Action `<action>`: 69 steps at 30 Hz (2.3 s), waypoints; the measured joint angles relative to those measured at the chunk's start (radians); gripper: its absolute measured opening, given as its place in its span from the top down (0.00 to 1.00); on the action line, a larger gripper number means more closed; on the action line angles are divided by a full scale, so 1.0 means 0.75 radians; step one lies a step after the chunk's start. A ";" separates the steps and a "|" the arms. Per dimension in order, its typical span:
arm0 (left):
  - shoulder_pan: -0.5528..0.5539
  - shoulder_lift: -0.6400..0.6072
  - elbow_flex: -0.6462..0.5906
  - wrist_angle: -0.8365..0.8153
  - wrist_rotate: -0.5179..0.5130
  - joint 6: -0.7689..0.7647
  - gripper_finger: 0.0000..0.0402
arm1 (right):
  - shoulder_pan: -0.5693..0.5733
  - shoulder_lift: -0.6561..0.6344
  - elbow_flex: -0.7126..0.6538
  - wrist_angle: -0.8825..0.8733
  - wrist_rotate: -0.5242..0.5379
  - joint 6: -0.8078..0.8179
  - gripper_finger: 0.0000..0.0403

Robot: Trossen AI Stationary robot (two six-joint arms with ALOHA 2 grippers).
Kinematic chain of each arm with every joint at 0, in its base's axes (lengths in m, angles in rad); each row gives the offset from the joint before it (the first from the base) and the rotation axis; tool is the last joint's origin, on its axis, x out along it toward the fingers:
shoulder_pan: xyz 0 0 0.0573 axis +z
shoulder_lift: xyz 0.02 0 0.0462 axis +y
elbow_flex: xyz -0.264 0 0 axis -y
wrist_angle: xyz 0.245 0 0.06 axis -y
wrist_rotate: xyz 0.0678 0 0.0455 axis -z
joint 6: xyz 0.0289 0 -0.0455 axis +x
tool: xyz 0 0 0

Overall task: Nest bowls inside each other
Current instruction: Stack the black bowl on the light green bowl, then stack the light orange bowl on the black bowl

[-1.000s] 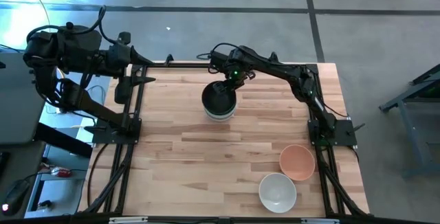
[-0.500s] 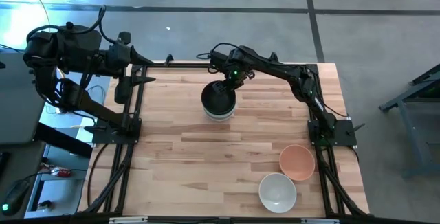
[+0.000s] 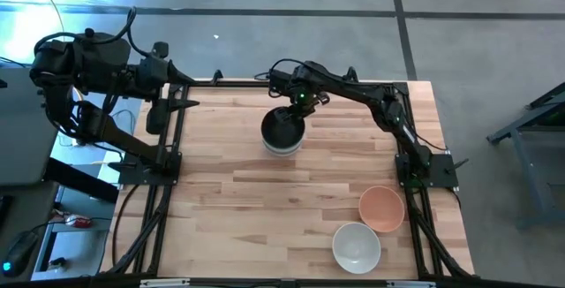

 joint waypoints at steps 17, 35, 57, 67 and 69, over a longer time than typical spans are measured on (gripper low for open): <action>0.000 0.000 0.000 0.000 0.010 -0.011 0.49 | 0.034 0.070 -0.001 0.094 -0.031 -0.001 0.87; 0.000 -0.001 -0.166 0.000 0.004 0.003 0.49 | 0.103 -0.098 0.000 0.022 -0.006 -0.084 0.59; -0.029 -0.003 -0.714 0.405 0.182 -0.022 0.49 | 0.628 -0.514 0.000 -0.022 0.005 -0.079 0.59; -0.099 -0.004 -0.724 0.460 0.184 -0.094 0.49 | 0.883 -0.618 0.000 -0.022 0.041 -0.094 0.59; -0.116 -0.004 -0.724 0.487 0.184 -0.108 0.49 | 0.927 -0.659 0.000 -0.022 0.118 -0.119 0.59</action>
